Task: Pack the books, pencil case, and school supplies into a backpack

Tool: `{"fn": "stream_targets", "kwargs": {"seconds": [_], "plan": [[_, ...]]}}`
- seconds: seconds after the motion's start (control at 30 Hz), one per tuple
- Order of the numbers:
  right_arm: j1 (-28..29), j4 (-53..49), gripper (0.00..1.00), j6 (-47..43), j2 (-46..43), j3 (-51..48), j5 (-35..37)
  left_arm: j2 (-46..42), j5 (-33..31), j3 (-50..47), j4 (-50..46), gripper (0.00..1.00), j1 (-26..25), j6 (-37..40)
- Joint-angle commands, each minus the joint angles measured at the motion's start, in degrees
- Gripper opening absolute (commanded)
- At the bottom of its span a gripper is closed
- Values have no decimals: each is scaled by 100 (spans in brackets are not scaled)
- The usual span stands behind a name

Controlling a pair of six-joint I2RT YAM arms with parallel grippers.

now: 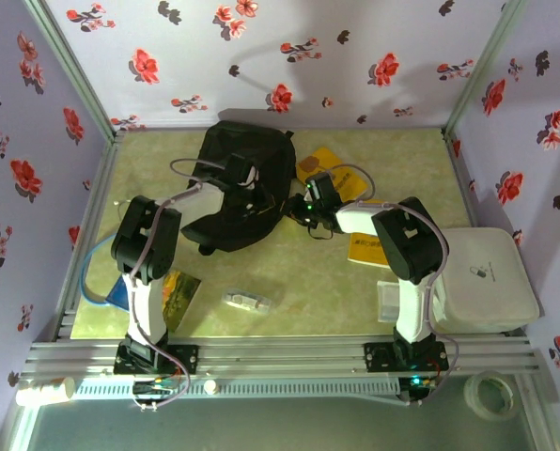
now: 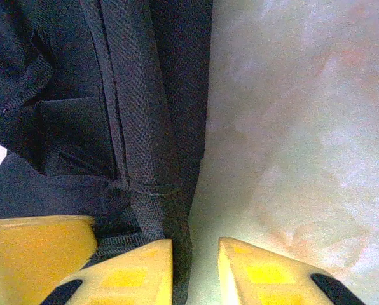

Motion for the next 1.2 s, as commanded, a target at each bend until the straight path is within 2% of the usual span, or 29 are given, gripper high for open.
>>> {"fn": "stream_targets", "kwargs": {"seconds": [0.0, 0.37, 0.6, 0.87, 1.1, 1.17], "plan": [[-38, -227, 24, 28, 40, -120, 36, -161, -21, 229, -207, 17, -54, 205], [-63, -117, 25, 78, -58, -122, -54, -347, -29, -55, -235, 0, -65, 220], [-182, 42, 31, 109, -265, -72, -293, -670, -28, -105, -299, 0, -67, 351], [-258, 485, 51, 199, -389, 69, -666, -932, -39, -219, -472, 0, -67, 506], [-284, 434, 52, 394, 25, 524, -740, -937, -44, -254, -582, 0, -67, 699], [-277, 314, 51, 395, 187, 707, -772, -897, -37, -296, -638, 3, -68, 748]]}}
